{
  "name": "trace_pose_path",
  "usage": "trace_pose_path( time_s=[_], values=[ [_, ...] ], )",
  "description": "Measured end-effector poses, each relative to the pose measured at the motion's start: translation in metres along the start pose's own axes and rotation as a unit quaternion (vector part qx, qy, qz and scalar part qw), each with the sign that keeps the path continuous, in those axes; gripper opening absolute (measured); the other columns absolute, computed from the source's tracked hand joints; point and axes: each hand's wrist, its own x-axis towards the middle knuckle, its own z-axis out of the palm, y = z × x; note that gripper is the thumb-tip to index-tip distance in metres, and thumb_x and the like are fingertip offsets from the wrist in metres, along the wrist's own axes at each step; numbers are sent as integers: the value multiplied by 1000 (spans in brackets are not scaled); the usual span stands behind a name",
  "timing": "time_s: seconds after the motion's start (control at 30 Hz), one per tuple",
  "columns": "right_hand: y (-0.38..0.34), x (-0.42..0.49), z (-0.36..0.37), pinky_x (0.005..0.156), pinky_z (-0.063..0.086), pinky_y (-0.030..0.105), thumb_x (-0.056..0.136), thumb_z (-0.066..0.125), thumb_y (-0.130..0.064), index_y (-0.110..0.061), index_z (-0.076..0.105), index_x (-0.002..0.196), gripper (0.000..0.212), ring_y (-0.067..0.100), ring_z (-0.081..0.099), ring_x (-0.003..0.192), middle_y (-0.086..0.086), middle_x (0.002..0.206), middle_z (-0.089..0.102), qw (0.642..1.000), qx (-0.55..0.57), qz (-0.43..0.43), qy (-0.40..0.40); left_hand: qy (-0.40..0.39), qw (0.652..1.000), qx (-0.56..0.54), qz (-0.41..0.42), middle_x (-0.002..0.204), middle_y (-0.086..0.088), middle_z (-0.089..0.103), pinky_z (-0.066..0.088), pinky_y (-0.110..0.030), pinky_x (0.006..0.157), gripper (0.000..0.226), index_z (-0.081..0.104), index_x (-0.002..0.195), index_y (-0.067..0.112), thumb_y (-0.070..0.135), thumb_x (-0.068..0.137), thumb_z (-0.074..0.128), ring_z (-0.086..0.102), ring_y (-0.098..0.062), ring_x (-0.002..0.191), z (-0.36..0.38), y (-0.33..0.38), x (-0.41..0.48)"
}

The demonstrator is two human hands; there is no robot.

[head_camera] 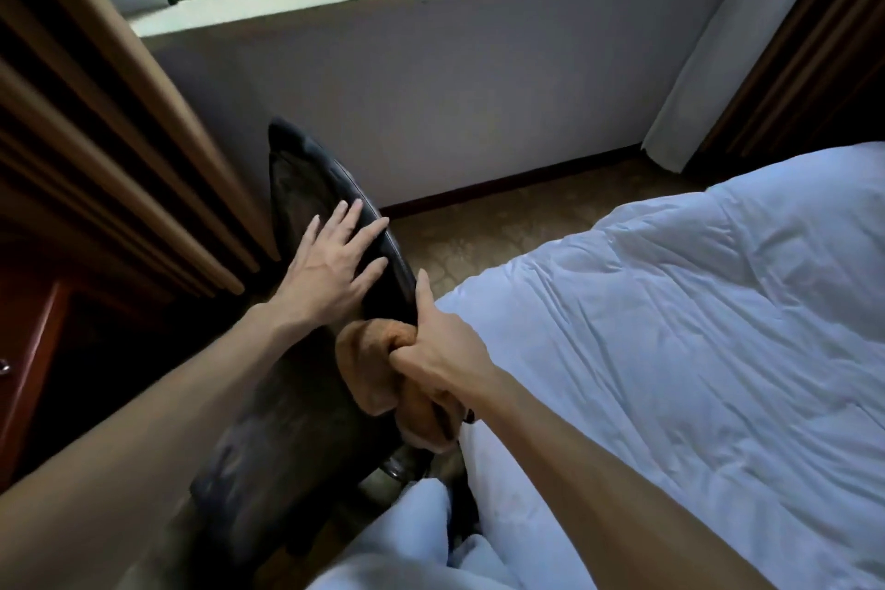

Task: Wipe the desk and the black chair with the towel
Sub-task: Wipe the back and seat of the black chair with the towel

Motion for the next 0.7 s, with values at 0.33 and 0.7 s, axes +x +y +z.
trace_pose_path(
  time_s=[0.33, 0.7],
  values=[
    [-9, 12, 7, 55, 38, 29, 79, 57, -22, -34, -14, 161, 109, 23, 60, 68, 1, 72, 58, 999, 16, -9, 30, 39, 989, 106, 96, 166, -6, 36, 22, -51, 125, 58, 41, 158, 33, 45, 103, 27, 31, -25, 155, 0, -16, 7],
    [-59, 52, 8, 76, 59, 41, 82, 56, -27, -36, -4, 163, 101, 26, 65, 80, 2, 83, 64, 999, -10, -36, 37, 60, 992, 106, 11, 167, 1, 35, 5, -52, 128, 57, 45, 153, 43, 55, 102, 20, 24, -24, 158, -13, -75, 15]
  ],
)
